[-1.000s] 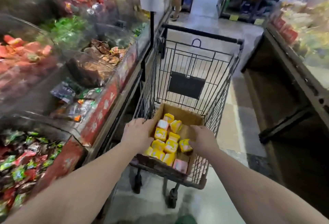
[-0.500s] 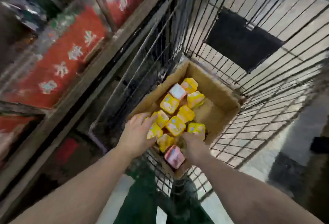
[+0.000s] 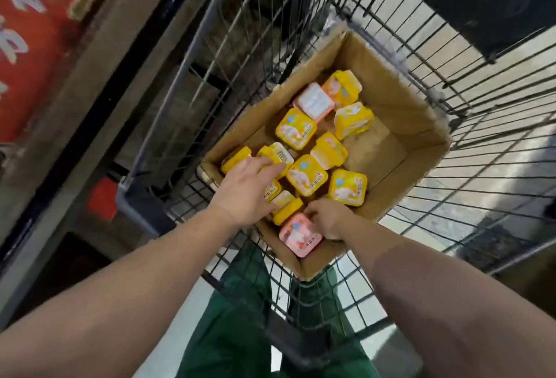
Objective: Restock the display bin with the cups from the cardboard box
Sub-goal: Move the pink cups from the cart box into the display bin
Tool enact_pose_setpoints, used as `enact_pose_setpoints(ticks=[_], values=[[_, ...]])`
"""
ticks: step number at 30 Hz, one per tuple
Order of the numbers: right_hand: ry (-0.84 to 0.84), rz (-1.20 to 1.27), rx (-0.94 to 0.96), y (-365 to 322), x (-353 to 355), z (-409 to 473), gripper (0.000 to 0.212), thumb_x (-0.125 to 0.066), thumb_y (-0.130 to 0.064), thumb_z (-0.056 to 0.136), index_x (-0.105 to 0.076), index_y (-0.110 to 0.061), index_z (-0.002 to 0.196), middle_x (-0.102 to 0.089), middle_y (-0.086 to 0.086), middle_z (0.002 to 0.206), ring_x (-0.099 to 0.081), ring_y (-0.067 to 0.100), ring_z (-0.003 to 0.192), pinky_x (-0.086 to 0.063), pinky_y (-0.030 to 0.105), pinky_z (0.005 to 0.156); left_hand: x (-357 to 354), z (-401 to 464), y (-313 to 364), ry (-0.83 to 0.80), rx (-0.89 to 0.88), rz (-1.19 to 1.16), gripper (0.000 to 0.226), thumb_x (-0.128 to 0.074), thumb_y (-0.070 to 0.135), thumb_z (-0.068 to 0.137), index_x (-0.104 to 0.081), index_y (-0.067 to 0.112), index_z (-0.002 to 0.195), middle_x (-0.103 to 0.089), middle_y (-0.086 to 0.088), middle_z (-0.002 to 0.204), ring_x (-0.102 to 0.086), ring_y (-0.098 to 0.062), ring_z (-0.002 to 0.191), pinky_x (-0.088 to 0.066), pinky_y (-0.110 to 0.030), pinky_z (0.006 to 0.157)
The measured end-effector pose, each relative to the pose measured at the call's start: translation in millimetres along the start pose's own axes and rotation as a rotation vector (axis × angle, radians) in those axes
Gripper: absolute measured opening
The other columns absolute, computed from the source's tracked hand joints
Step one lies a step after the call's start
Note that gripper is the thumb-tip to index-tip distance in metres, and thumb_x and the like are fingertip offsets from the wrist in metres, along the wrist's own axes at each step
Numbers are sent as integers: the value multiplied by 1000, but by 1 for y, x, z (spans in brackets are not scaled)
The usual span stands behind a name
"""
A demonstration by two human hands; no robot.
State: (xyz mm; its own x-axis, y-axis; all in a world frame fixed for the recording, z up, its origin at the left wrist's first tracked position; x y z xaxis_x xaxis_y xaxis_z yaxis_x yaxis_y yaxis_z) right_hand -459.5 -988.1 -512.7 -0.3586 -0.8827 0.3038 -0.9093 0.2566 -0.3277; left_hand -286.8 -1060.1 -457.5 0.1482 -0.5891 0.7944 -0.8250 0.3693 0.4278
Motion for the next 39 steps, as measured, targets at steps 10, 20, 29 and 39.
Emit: enact_pose_setpoints(ticks=[10, 20, 29, 39], values=[[161, 257, 63, 5, 95, -65, 30, -60, -15, 92, -65, -13, 121, -59, -1, 98, -53, 12, 91, -37, 10, 63, 20, 9, 20, -280, 17, -69, 106, -81, 52, 64, -21, 34, 149, -35, 0, 147, -31, -22, 136, -29, -35, 111], [233, 509, 234, -34, 139, -61, 22, -66, -15, 88, -72, -15, 109, -68, -4, 89, -59, 6, 83, -45, 12, 68, 41, 21, 23, -148, 90, -347, 99, -86, 35, 57, -30, 35, 138, -47, 5, 130, -47, -14, 122, -47, -32, 93], [622, 750, -186, -5, 138, -7, 43, -55, -28, 96, -48, -15, 136, -60, 4, 130, -57, 25, 117, -43, 29, 88, 21, 5, 3, 1, 335, -529, 87, -89, 38, 51, -33, 47, 117, -51, 23, 104, -55, -6, 96, -43, -26, 76], [574, 705, -240, -13, 145, 55, 76, -50, -24, 97, -2, -23, 155, -53, 12, 137, -53, 34, 121, -45, 36, 89, 18, 16, -26, 102, 417, -613, 89, -93, 34, 48, -35, 44, 115, -56, 22, 99, -58, -5, 91, -43, -24, 74]])
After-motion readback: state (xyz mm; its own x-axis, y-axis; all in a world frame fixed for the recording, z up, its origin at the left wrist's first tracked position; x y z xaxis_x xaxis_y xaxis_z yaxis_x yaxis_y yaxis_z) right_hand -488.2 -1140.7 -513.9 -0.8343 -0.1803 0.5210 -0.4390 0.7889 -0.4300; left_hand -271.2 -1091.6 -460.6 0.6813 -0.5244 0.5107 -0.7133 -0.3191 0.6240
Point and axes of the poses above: each hand's wrist, its own z-axis towards the middle knuckle, its own x-axis out of the back of the hand, y = z × x, the point moved 3 cm from there along z, towards the middle knuckle
